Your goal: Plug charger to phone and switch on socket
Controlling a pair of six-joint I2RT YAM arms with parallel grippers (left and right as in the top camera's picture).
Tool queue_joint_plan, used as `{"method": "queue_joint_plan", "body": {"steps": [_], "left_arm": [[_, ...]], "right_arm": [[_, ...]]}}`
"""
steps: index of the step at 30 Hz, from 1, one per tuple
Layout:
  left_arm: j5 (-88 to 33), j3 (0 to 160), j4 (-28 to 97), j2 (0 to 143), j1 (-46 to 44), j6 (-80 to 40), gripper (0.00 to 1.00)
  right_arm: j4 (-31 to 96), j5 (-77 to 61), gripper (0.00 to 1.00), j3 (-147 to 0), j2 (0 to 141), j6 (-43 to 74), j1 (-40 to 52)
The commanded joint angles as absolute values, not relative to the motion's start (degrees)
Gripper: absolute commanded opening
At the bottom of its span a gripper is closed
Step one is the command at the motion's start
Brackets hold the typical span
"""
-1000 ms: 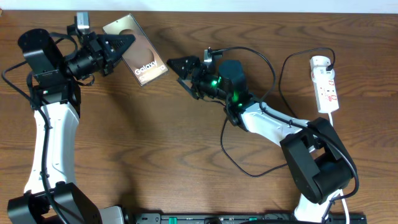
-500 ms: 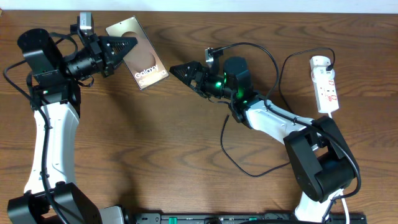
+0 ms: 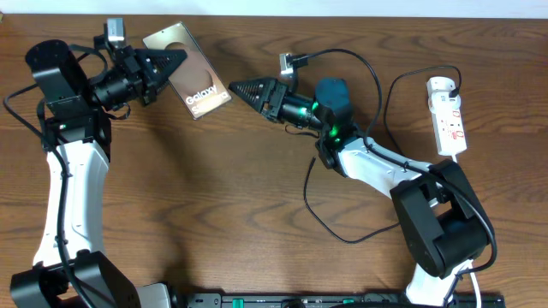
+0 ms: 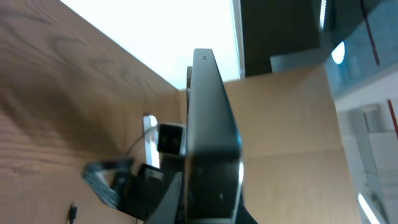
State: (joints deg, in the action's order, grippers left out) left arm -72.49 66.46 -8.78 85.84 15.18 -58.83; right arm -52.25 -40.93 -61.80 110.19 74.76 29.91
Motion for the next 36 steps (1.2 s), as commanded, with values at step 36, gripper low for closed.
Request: {"method": "queue_joint_plan", "body": {"steps": [36], "left_arm": [[-57.34, 67.72, -9.08, 85.73, 9.8, -69.54, 0.07]], "right_arm": [[-68.25, -33.21, 0.69, -62.15, 109.82, 94.52, 33.76]]}}
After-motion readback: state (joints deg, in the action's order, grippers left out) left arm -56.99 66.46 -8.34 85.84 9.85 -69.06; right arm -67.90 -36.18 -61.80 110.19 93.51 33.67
